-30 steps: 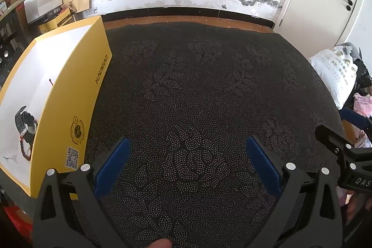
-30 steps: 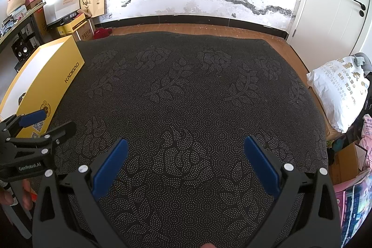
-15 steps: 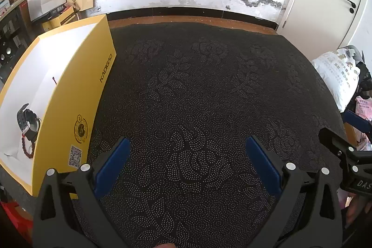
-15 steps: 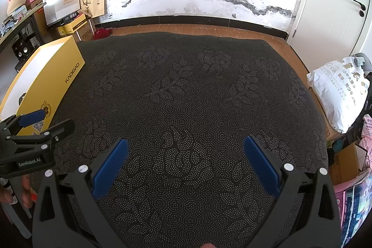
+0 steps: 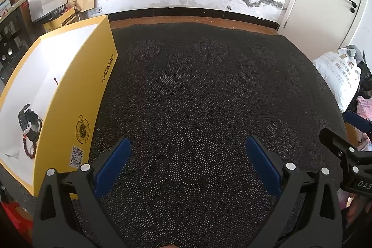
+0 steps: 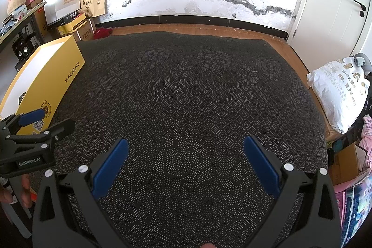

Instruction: Organize jewelry

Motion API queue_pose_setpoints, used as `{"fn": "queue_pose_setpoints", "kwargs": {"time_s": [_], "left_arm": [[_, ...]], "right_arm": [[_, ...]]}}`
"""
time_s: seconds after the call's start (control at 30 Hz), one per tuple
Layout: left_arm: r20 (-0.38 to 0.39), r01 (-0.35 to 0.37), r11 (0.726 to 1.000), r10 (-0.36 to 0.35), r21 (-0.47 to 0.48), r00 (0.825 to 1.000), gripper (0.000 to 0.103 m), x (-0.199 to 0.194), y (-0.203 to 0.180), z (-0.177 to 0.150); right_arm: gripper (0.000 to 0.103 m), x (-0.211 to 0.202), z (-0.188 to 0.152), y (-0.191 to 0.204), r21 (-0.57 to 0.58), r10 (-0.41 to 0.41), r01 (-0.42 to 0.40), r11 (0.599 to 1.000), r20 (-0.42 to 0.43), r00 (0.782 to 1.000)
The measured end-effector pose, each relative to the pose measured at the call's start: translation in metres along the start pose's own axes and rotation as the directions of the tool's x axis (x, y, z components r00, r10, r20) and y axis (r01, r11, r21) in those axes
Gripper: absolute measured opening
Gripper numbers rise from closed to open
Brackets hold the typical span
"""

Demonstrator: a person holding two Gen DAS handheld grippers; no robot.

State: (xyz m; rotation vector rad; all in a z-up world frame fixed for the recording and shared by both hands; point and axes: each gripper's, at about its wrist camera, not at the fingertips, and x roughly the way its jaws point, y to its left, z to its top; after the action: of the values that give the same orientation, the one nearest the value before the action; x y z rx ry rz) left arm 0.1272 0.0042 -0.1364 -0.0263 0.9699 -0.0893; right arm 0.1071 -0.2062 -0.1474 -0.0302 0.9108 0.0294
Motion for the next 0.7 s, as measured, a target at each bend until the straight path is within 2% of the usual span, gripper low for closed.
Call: {"fn": "queue_pose_setpoints", "kwargs": {"time_s": [0.7], "left_arm": [[0.021,0.03,0.999,-0.03,-0.013,0.999,0.097,-0.0048,-0.003,-0.0018]], "right_arm": [[0.096,-0.0002,-0.0003,0.001,0.0,-0.003,0.003,1.0,0.001,1.0]]}}
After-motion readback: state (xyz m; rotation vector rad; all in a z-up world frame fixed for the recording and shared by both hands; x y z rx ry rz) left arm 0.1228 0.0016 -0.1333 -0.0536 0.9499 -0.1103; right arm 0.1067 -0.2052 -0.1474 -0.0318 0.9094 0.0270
